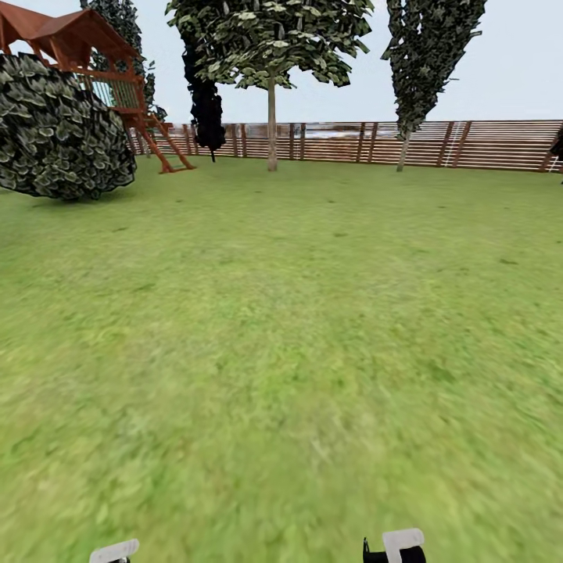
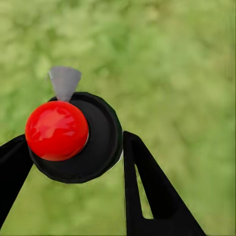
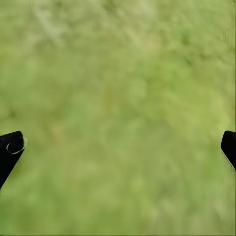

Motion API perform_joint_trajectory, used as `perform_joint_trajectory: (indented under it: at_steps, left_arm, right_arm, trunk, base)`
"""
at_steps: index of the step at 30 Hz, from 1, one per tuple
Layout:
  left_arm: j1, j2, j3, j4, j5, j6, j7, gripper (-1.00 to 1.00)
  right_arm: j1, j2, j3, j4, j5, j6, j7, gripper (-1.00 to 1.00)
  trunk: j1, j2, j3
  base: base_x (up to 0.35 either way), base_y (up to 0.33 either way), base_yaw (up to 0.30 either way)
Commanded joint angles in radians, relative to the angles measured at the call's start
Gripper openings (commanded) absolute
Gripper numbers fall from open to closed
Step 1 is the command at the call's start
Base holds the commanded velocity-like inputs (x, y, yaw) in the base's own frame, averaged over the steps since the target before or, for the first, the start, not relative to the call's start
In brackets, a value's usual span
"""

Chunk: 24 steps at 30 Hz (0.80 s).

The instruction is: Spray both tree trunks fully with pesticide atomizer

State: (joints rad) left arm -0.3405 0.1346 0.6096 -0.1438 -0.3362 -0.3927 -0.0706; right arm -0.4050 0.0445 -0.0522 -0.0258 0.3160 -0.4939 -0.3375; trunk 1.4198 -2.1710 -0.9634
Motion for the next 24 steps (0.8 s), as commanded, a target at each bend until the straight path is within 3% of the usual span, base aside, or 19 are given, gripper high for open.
perform_joint_trajectory:
  at_steps: [1,24]
  left_arm:
    - [0.000,-0.001,0.000,0.001,0.000,0.000,0.000,-1.00]
    - [0.000,-0.006,0.000,0.001,0.000,0.000,0.003,-1.00]
  right_arm:
    - [0.000,-0.001,0.000,0.001,0.000,0.000,0.000,1.00]
    - [0.000,-0.002,0.000,0.001,0.000,0.000,0.000,1.00]
  trunk:
    - [0.000,0.000,0.000]
    - [0.000,0.000,0.000]
  base:
    - [0.338,0.000,0.000]
    - [0.338,0.000,0.000]
